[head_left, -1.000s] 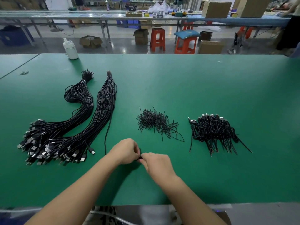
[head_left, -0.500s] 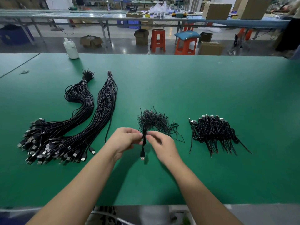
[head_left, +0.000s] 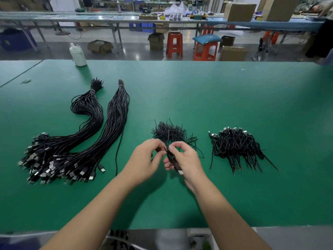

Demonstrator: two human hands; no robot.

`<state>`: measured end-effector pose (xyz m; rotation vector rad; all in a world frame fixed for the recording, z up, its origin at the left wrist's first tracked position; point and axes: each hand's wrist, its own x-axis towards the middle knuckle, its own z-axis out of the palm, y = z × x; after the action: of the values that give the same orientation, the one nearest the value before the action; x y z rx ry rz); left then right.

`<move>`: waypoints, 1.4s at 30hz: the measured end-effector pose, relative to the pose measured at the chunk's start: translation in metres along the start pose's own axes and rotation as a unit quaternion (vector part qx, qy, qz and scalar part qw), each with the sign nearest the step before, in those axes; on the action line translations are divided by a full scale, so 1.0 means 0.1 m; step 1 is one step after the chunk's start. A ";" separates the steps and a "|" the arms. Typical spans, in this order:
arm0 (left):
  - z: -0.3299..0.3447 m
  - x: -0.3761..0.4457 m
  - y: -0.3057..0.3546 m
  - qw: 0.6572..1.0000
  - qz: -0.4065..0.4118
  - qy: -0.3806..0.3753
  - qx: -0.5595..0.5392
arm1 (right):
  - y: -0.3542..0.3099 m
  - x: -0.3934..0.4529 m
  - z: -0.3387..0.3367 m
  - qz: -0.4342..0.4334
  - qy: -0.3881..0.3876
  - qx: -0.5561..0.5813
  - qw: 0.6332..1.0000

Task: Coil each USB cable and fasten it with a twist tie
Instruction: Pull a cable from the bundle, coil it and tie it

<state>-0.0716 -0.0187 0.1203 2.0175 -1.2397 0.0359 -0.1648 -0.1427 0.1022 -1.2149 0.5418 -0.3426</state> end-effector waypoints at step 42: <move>0.03 -0.03 0.01 0.990 -0.086 -0.024 -0.109 | 0.02 -0.11 -0.19 -0.092 0.017 -0.173 0.981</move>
<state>-0.0751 -0.0188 0.1177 1.9352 -1.0446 -0.2234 -0.1846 -0.1514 0.0976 -1.6029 0.5337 -0.4381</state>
